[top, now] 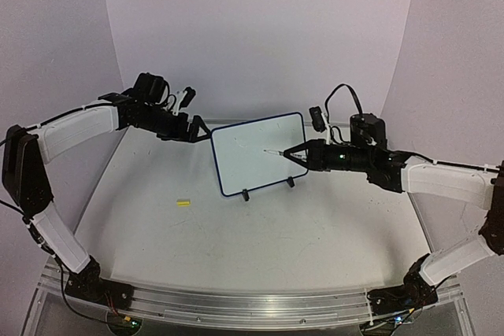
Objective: Write a sentence on the whiteboard
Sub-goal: Hold the whiteboard on the whiteboard stand.
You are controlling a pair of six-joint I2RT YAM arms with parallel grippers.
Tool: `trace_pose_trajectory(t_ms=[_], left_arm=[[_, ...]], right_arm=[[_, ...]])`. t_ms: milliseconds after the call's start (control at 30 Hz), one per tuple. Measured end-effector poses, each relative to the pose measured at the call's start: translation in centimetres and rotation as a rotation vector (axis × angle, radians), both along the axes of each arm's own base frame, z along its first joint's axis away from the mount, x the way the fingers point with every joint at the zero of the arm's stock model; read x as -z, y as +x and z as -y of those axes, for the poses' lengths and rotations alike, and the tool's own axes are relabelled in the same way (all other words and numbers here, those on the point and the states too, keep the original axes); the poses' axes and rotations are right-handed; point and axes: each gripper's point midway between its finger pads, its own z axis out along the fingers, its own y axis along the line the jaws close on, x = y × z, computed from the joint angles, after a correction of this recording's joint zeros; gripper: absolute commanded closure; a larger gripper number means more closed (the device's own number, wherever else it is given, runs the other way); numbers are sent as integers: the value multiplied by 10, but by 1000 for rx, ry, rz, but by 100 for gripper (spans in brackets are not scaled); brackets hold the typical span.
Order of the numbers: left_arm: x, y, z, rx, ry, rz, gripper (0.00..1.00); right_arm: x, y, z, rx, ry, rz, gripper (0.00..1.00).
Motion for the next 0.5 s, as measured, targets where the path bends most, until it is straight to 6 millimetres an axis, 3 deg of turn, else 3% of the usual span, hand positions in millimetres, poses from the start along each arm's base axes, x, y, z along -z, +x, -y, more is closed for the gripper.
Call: trace_pose_trajectory(t_ms=[133, 333, 400, 500], left_arm=[[-3, 13, -1, 46, -72, 4, 1], [15, 25, 11, 150, -149, -46, 4], [19, 24, 19, 193, -171, -63, 8], [21, 24, 28, 249, -194, -67, 23]], right_arm=[[-5, 5, -6, -8, 2, 16, 100], [-1, 19, -23, -47, -5, 6, 100], [2, 22, -28, -64, -4, 1, 100], [5, 25, -35, -89, -3, -4, 100]])
